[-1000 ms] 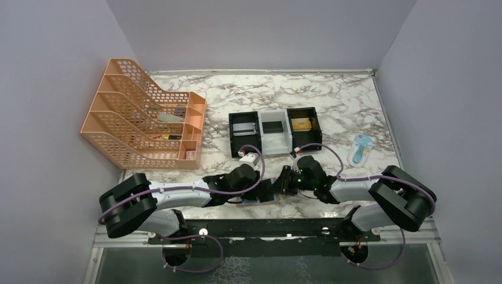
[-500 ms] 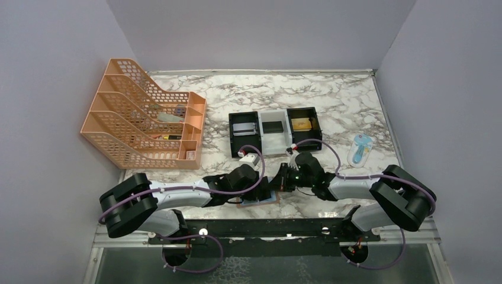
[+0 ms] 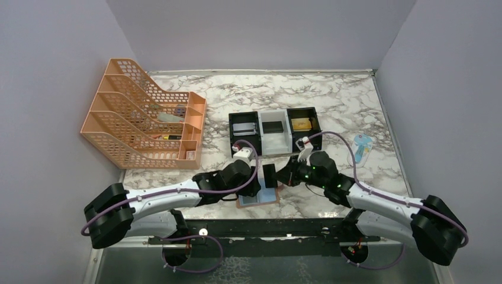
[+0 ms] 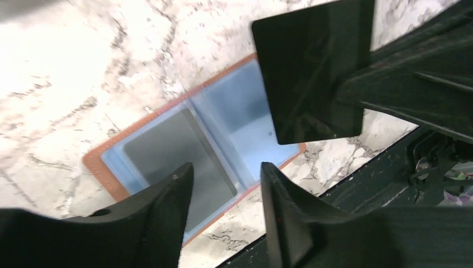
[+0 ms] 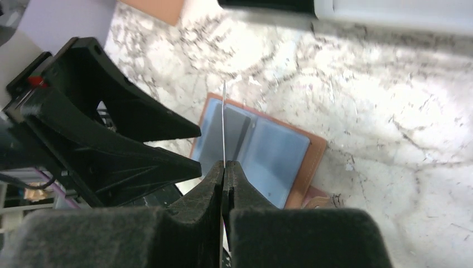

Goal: Take the credit cards out of the card holder

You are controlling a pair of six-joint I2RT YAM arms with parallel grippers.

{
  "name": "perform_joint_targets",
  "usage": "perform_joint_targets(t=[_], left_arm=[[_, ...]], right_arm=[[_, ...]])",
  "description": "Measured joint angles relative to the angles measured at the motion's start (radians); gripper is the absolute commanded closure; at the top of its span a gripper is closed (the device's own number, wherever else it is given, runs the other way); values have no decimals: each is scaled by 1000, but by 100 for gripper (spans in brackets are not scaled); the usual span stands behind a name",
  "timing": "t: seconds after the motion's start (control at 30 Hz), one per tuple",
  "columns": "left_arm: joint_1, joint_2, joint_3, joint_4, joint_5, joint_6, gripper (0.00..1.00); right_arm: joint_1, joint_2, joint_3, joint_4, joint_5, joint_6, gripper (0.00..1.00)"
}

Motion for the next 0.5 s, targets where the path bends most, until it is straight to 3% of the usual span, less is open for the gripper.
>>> perform_joint_targets(t=[0.23,0.4,0.5], left_arm=[[58,-88,68,-132,-46,50,10],[122,-106,135,-227,-58,82,1],[174,-118,177,-296,-62,105,1]], right_arm=[[0,-228,-29,6,38,-171,99],[0,-347,-55,42,47,-288,99],[0,-386,-55,64,47,-368,99]])
